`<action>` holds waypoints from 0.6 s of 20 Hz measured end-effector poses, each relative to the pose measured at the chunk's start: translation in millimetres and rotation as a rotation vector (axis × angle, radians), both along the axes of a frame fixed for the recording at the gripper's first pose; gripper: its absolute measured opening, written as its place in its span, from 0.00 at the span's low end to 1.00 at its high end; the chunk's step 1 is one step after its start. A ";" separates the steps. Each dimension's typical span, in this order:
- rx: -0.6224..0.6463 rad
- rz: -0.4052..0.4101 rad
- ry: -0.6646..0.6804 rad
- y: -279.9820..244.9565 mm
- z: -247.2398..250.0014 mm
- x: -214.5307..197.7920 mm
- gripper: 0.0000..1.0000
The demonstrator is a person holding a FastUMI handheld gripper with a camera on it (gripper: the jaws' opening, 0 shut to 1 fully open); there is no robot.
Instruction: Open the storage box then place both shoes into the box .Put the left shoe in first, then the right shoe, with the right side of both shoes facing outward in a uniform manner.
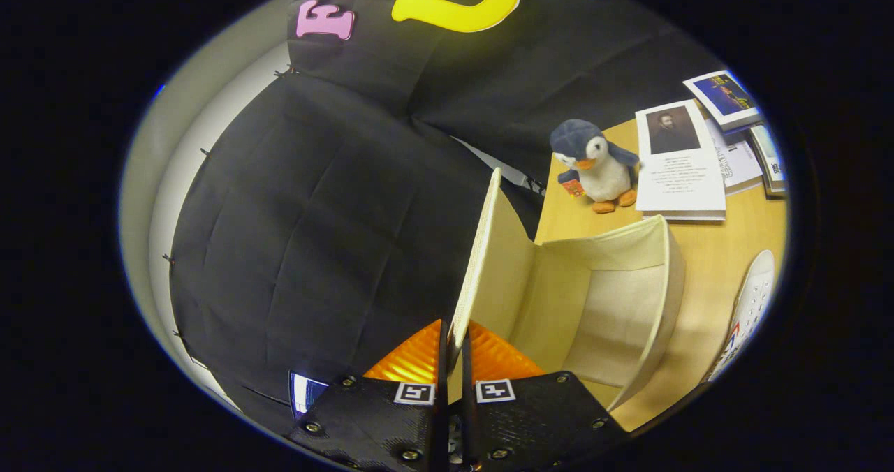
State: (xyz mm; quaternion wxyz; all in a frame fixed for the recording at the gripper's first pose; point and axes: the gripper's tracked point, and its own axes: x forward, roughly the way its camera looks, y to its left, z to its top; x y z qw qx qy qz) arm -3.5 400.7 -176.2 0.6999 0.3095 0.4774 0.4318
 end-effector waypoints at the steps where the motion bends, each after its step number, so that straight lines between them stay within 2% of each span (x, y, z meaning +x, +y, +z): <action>1: 0.000 0.010 -0.001 9.2 2.3 0.1 0.07; 12: 0.008 0.088 -0.007 110.5 5.5 -14.3 0.09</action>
